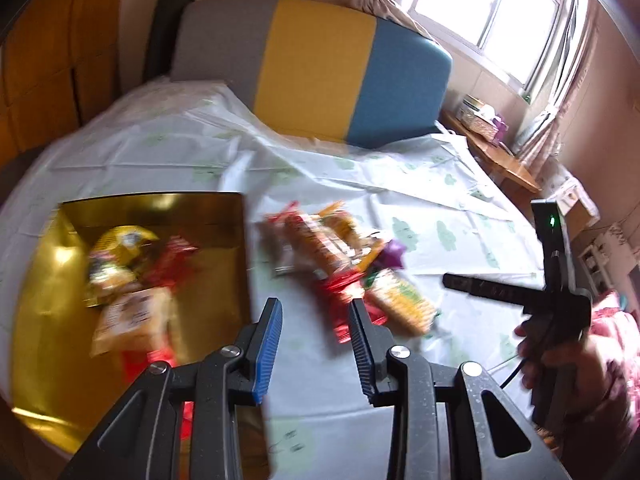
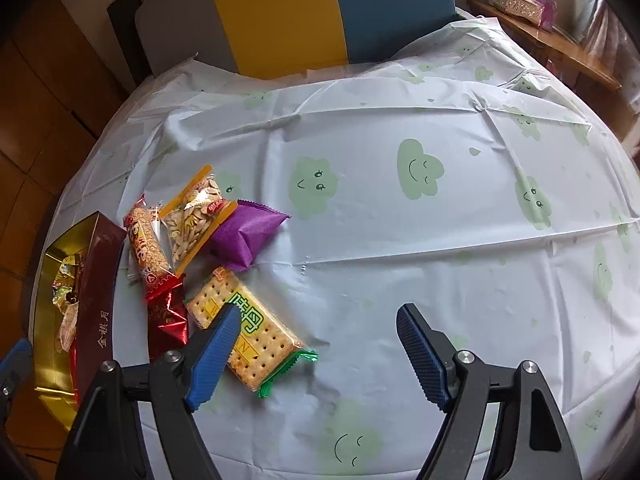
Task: Organize snacks
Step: 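Withdraw the right tool from the tray toward the snack pile, then move the left tool to the snack pile and grasp the peanut bar bag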
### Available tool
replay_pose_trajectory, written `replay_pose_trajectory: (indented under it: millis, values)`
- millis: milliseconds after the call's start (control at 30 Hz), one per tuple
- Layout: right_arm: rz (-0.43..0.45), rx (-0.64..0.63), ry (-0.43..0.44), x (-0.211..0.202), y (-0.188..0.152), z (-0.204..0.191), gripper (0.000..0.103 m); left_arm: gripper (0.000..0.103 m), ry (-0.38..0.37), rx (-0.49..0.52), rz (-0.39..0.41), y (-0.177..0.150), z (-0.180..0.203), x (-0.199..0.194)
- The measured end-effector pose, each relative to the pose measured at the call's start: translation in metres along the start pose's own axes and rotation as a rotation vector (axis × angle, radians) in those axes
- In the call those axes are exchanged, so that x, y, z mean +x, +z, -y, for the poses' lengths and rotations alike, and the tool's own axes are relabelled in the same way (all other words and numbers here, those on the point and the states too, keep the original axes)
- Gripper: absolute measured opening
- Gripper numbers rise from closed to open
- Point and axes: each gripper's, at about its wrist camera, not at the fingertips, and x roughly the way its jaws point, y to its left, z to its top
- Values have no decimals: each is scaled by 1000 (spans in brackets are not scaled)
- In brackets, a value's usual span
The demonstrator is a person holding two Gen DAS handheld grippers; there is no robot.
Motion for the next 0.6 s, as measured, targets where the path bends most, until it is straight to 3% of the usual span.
replay_pose_trajectory:
  millis: [267,600]
  values:
    - [25,11,22,-11,3,0,84,33,-23,-111,-111,34,9,63]
    - [36,25,60,-17,6,0,85,33,108,-187,-197,59,5,139]
